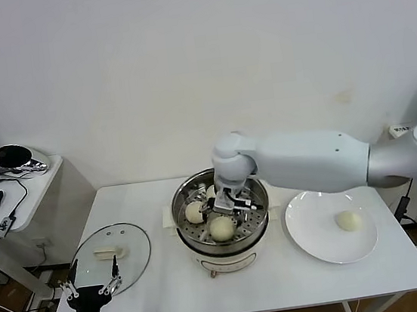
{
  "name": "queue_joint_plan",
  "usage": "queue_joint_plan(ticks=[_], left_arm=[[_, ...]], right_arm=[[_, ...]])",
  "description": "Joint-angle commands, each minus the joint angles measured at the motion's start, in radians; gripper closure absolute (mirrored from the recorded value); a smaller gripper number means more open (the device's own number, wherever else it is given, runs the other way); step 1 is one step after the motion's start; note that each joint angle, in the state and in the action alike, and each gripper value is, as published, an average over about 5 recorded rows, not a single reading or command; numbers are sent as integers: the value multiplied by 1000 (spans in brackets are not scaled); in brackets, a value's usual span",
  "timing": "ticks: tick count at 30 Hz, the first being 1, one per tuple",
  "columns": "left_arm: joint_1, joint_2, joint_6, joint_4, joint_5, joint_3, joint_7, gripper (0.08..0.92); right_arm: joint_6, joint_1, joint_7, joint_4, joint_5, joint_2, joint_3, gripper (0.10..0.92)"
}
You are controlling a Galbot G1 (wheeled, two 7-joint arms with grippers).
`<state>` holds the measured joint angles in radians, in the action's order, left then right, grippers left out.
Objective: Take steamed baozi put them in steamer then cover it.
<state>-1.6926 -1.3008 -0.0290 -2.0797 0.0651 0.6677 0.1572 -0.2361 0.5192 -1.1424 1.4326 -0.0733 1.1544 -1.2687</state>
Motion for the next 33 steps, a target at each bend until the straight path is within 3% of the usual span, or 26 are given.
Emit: queue_joint_plan(ticks=[1, 6, 11, 16, 21, 26, 33], left_arm=[[1, 3, 1, -1, 1, -1, -1, 177], [4, 8, 0, -2, 2, -3, -1, 177], [2, 11, -1, -9, 5, -5, 0, 177], [2, 19, -3, -8, 4, -14, 0, 177], [11, 29, -2, -2, 2, -23, -1, 177], [20, 29, 1, 6, -5, -32, -3, 177], [18, 27, 4, 15, -17, -36, -4, 177]], right_arm=[[0, 116, -39, 34, 65, -89, 10, 203], [49, 197, -102, 69, 140, -218, 9, 203], [238, 223, -154, 124, 175, -401, -6, 203], [405, 144, -120, 153, 133, -631, 32, 203], [441, -31, -80, 119, 43, -779, 154, 203], [399, -368, -59, 33, -80, -832, 448, 203], [346, -716, -38, -105, -213, -760, 750, 203]])
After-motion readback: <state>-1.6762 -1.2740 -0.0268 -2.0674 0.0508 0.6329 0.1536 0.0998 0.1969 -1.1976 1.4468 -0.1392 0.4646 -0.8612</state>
